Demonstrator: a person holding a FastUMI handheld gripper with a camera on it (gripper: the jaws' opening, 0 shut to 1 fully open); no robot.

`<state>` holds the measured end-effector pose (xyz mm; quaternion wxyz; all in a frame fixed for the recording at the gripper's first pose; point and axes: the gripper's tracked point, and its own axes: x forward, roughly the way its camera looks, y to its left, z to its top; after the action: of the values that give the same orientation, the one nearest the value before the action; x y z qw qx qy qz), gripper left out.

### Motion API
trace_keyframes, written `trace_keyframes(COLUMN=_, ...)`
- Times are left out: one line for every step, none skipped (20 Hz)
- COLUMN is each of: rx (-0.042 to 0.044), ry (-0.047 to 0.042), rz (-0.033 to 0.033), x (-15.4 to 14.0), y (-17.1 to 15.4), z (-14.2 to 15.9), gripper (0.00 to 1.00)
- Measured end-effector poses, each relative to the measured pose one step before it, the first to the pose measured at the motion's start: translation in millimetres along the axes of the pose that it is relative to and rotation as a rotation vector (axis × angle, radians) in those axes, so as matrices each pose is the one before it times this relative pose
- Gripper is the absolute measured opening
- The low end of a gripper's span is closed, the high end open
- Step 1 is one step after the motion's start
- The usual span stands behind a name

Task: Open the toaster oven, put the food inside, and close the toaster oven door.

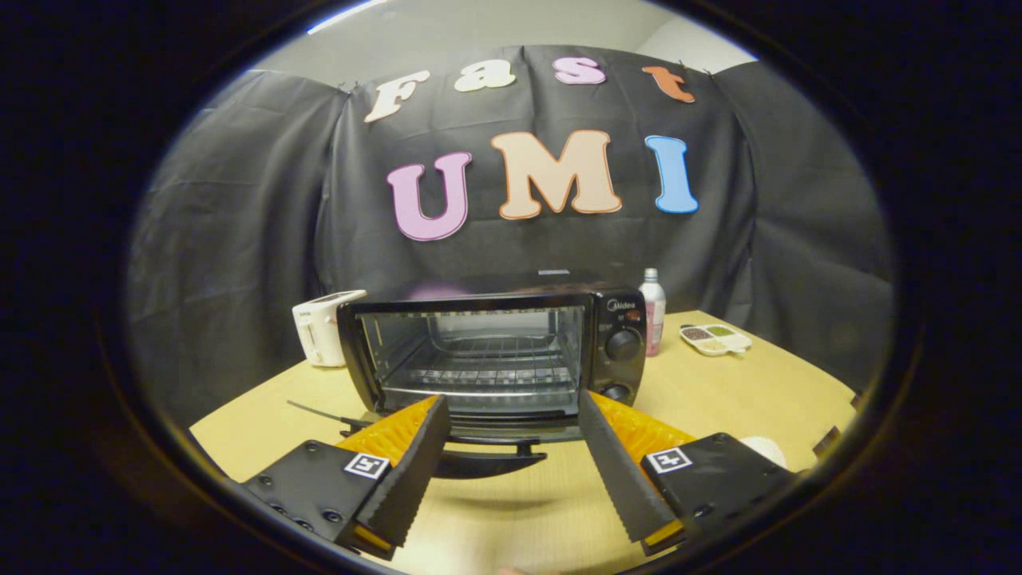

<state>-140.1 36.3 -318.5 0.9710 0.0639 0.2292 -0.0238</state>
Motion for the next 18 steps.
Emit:
trace_keyframes(rx=-0.00381, ry=0.00882, rz=-0.00554, x=-1.94, y=-0.04, z=-7.43, gripper=1.0)
trace_keyframes(rx=-0.00125, ry=0.00656, rz=-0.0034, x=-2.3, y=-0.49, z=-5.06, gripper=1.0)
trace_keyframes(rx=0.00246, ry=0.00745, rz=-0.00173, x=-2.17, y=-0.06, z=-5.58, gripper=1.0)
trace_keyframes(rx=0.0036, ry=0.01074, rz=-0.001, x=-1.25, y=-0.46, z=-5.06, gripper=1.0)
trace_keyframes(rx=0.00219, ry=0.01442, rz=-0.00141, x=-1.96, y=-0.57, z=-7.24, gripper=1.0)
trace_keyframes(rx=0.00007, ry=0.01479, rz=-0.00153, x=-0.95, y=-0.71, z=-6.41, gripper=1.0)
trace_keyframes(rx=-0.00281, ry=0.0174, rz=0.00015, x=0.05, y=-0.43, z=-6.96, gripper=1.0)
trace_keyframes(rx=0.00059, ry=0.01718, rz=0.00115, x=0.51, y=-0.14, z=-6.28, gripper=1.0)
trace_keyframes(rx=0.00295, ry=0.01969, rz=0.00106, x=1.58, y=-1.0, z=-7.5, gripper=1.0)
trace_keyframes(rx=0.00265, ry=0.02132, rz=-0.00136, x=1.03, y=-1.05, z=-7.22, gripper=1.0)
trace_keyframes(rx=-0.00068, ry=0.02155, rz=-0.00141, x=1.86, y=-0.57, z=-8.03, gripper=1.0)
trace_keyframes(rx=-0.00554, ry=0.02258, rz=-0.00302, x=2.02, y=-0.68, z=-6.97, gripper=1.0)
trace_keyframes(rx=-0.0055, ry=0.02528, rz=-0.00286, x=2.14, y=-1.61, z=-9.92, gripper=1.0)
trace_keyframes(rx=-0.00747, ry=0.02578, rz=-0.00211, x=1.02, y=-0.23, z=-8.07, gripper=1.0)
trace_keyframes(rx=-0.00699, ry=-0.00351, rz=0.00052, x=0.39, y=0.26, z=-2.72, gripper=1.0)
trace_keyframes(rx=-0.00271, ry=-0.01913, rz=0.00013, x=-0.72, y=-0.5, z=2.1, gripper=1.0)
trace_keyframes(rx=-0.00161, ry=-0.00026, rz=-0.00126, x=0.05, y=-0.01, z=1.67, gripper=1.0)
trace_keyframes(rx=0.00035, ry=0.00566, rz=-0.00089, x=0.13, y=0.22, z=-0.89, gripper=1.0)
